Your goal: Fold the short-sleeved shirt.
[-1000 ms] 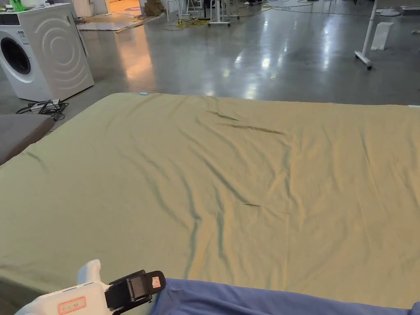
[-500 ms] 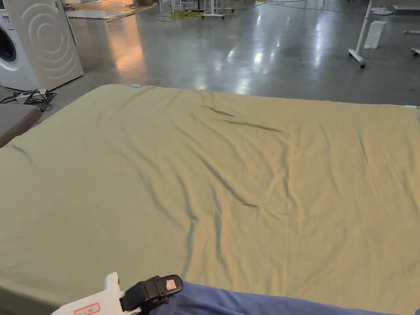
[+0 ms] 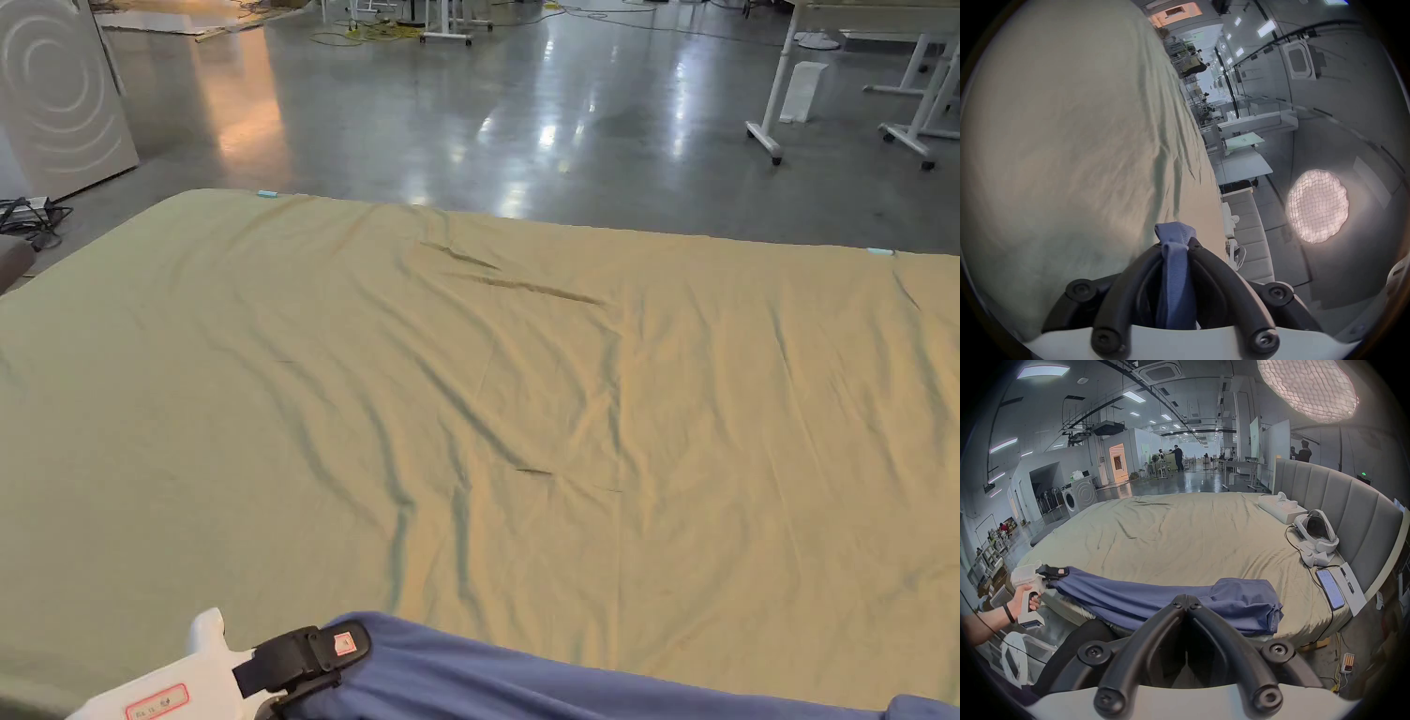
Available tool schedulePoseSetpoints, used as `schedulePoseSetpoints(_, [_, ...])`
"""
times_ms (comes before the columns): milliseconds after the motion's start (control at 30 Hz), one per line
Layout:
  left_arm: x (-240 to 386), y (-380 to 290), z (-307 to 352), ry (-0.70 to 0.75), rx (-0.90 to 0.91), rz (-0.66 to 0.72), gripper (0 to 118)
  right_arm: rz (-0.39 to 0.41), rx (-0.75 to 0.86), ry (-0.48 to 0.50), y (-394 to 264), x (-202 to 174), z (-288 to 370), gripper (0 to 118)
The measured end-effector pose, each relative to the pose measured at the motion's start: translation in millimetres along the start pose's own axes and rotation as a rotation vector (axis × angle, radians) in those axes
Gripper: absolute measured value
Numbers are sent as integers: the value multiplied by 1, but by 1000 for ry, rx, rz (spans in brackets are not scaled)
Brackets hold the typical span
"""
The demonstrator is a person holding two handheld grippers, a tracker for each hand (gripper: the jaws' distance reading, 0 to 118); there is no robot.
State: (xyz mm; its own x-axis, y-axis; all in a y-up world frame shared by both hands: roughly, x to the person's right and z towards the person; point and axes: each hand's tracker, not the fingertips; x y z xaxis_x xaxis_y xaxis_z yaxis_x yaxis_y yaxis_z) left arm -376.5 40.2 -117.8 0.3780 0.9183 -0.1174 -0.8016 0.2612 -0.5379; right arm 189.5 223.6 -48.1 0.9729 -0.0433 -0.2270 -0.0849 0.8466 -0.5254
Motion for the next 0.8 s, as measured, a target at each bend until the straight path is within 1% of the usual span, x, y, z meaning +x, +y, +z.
schedulePoseSetpoints(33, [6,6,1,3,-8,-13,10,6,-5,-2,-1,0,0,0])
schedulePoseSetpoints(133, [23,27,17,41,68,-93,10,11,-10,-9,-7,7,-1,0])
schedulePoseSetpoints(200, [24,45,30,53,103,-84,10,-8,-16,-1,-10,12,-2,0])
schedulePoseSetpoints(233, [25,55,39,84,151,-76,10,-18,-20,3,-11,13,-4,0])
schedulePoseSetpoints(267, [28,64,47,110,159,-85,10,-27,-23,6,-13,15,-5,0])
schedulePoseSetpoints(300, [34,70,54,167,177,-132,10,-35,-27,9,-14,17,-6,0])
schedulePoseSetpoints(367, [47,86,61,254,134,-225,10,-54,-31,15,-18,22,-7,0])
schedulePoseSetpoints(433, [66,84,63,249,130,-270,10,-72,-33,27,-21,27,-9,0])
schedulePoseSetpoints(500, [91,71,54,155,111,-296,10,-89,-36,27,-24,29,-10,0])
schedulePoseSetpoints(533, [104,62,44,138,95,-319,10,-100,-40,28,-25,31,-11,0])
schedulePoseSetpoints(600, [127,39,18,125,48,-359,10,-121,-43,30,-26,34,-11,0])
schedulePoseSetpoints(667, [147,7,-19,152,-54,-399,10,-129,-36,32,-27,34,-8,0])
schedulePoseSetpoints(700, [153,-5,-33,176,-63,-444,10,-129,-33,31,-28,35,-6,0])
schedulePoseSetpoints(733, [164,-31,-55,167,-120,-469,10,-129,-30,31,-28,36,-3,0])
schedulePoseSetpoints(800, [168,-62,-88,120,-176,-475,10,-128,-33,29,-30,38,0,0])
